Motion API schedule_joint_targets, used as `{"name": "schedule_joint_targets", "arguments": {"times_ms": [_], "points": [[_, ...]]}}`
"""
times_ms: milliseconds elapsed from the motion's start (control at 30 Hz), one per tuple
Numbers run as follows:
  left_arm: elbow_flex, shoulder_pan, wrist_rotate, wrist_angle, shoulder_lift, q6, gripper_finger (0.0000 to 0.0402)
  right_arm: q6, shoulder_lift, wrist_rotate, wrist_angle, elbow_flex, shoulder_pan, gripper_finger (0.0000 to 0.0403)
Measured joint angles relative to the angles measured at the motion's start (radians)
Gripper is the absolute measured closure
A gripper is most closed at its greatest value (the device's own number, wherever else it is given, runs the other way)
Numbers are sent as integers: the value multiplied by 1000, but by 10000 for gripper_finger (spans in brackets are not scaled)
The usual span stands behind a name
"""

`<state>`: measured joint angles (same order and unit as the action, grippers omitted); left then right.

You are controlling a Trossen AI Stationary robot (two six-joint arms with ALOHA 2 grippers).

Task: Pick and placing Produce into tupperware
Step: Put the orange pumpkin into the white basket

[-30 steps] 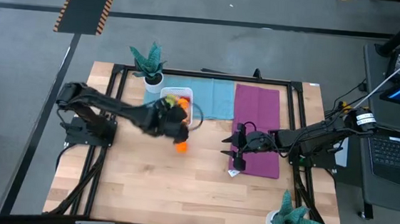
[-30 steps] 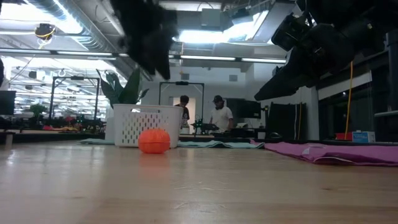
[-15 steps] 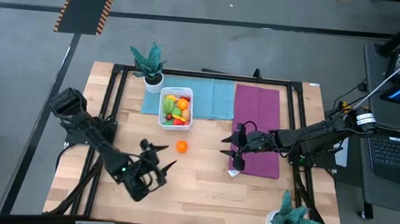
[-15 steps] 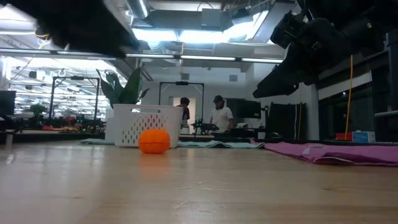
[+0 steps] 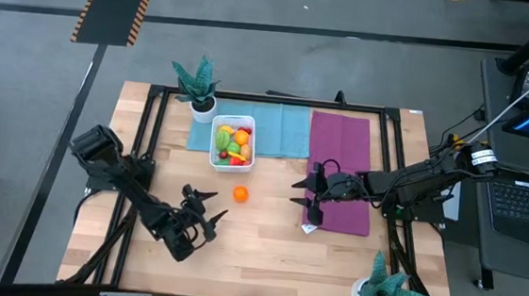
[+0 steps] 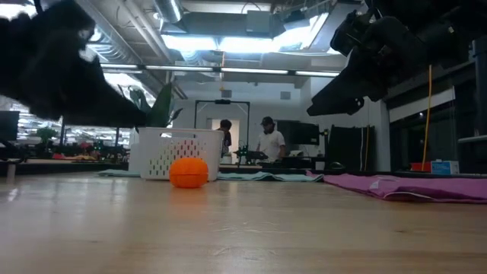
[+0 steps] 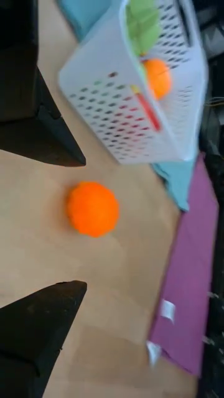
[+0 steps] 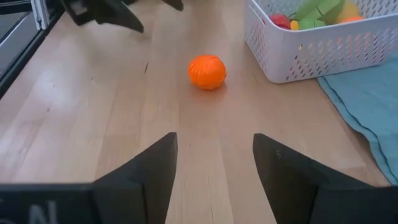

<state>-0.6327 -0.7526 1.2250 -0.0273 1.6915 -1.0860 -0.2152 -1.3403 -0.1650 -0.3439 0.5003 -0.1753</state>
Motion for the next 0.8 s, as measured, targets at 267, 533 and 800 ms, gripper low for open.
{"name": "schedule_joint_targets", "arguments": {"times_ms": [267, 533, 800], "points": [[15, 73, -93, 127, 151, -64, 97, -19, 0, 0, 0, 0, 0, 190], [12, 110, -101, 223, 267, -80, 97, -18, 0, 0, 1, 0, 0, 190], [-10, 96, -64, 233, 274, -78, 97, -16, 0, 0, 3, 0, 0, 190]]}}
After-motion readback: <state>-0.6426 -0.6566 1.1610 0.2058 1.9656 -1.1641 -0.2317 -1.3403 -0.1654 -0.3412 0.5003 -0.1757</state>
